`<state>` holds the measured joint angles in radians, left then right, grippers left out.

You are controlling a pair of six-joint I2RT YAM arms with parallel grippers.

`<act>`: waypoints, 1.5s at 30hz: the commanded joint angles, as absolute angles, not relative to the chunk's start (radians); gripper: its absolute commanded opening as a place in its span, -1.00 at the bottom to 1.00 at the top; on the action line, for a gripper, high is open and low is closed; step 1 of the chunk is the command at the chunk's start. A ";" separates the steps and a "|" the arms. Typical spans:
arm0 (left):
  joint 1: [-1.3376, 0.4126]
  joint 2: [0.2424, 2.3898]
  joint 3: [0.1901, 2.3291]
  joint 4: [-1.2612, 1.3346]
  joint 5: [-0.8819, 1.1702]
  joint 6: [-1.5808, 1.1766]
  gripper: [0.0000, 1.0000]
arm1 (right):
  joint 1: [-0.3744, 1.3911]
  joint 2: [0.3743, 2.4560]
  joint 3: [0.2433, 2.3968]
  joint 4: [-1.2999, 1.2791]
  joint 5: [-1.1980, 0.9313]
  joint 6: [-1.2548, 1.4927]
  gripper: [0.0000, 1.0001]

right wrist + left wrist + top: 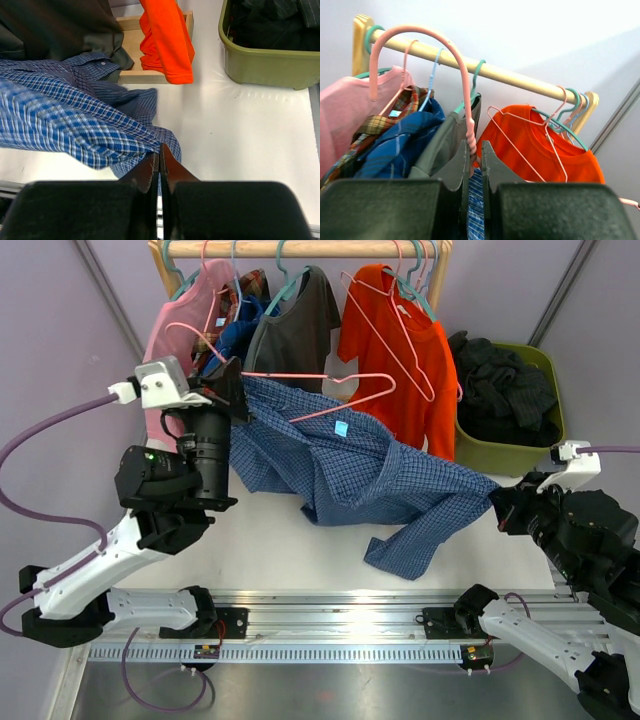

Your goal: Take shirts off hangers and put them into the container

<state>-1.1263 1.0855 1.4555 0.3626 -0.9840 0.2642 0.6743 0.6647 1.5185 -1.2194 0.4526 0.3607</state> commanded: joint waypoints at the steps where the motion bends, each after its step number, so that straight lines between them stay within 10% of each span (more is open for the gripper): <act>1: -1.108 1.019 1.466 0.468 -1.075 0.234 -1.00 | 0.669 0.663 1.506 -1.287 0.583 0.353 -1.00; 9: -1.112 1.054 1.513 -0.055 -0.654 -0.320 -1.00 | 0.670 0.663 1.459 -1.194 0.404 0.310 -1.00; 21: -1.135 0.983 1.157 0.310 -0.108 -0.633 -1.00 | 0.670 0.747 1.446 -1.103 0.299 0.250 -1.00; 23: -1.135 0.971 1.143 0.298 -0.074 -0.635 -1.00 | 0.670 0.758 1.466 -1.101 0.313 0.248 0.11; 28: -1.135 1.043 1.206 0.098 -0.040 -0.539 -1.00 | 0.670 0.776 1.584 -1.109 0.241 0.207 0.98; 45: -0.867 1.221 1.308 -0.153 0.215 -0.413 -1.00 | 0.670 0.793 1.539 -1.014 -0.184 0.256 0.99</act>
<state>-0.8738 1.2171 1.2263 -0.1730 0.1040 -0.4397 0.6727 0.7792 1.6051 -1.0950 -0.0326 0.2180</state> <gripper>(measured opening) 0.069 0.993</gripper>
